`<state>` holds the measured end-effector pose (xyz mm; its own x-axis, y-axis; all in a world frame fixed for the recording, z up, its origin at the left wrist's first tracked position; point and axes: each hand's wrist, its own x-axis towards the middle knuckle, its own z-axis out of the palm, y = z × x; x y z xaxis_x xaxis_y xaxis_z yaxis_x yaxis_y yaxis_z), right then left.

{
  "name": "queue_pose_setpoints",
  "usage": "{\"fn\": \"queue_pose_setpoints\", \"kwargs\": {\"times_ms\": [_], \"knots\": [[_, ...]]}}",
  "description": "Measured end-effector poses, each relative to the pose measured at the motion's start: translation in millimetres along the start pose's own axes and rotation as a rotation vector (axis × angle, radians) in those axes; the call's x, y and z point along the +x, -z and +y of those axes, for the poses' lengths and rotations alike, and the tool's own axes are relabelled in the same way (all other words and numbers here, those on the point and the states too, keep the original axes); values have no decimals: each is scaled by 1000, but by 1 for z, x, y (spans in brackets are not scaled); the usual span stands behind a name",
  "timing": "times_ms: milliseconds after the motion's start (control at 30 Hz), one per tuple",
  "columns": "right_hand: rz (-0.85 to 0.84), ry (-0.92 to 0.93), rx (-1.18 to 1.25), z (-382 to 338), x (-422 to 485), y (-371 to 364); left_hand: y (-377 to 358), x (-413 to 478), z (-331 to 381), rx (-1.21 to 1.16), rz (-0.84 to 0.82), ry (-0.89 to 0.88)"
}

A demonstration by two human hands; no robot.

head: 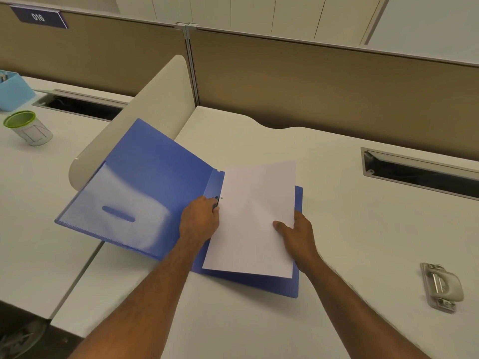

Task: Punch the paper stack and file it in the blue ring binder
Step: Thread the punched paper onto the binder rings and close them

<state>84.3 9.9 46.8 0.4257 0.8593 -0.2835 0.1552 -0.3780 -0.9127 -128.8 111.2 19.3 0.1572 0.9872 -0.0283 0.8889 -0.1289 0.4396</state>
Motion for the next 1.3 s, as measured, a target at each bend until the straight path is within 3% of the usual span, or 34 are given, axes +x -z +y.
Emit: {"fn": "queue_pose_setpoints", "kwargs": {"times_ms": [167, 533, 700, 800, 1033, 1300], "knots": [[-3, 18, 3, -1, -1, -1, -3, 20, 2, 76, -84, -81], [25, 17, 33, -1, -4, -4, -7, 37, 6, 35, -26, -64], [32, 24, 33, 3, -3, -5, -8, 40, 7, 133, -59, -80], [22, 34, 3, 7, -1, -6, -11, 38, 5, 55, -49, -73], [16, 7, -69, 26, 4, -4, -11, 10, -13, -381, 112, 181], [29, -25, -101, 41, 9, -8, -26, -24, -19, -338, 145, 269]]}}
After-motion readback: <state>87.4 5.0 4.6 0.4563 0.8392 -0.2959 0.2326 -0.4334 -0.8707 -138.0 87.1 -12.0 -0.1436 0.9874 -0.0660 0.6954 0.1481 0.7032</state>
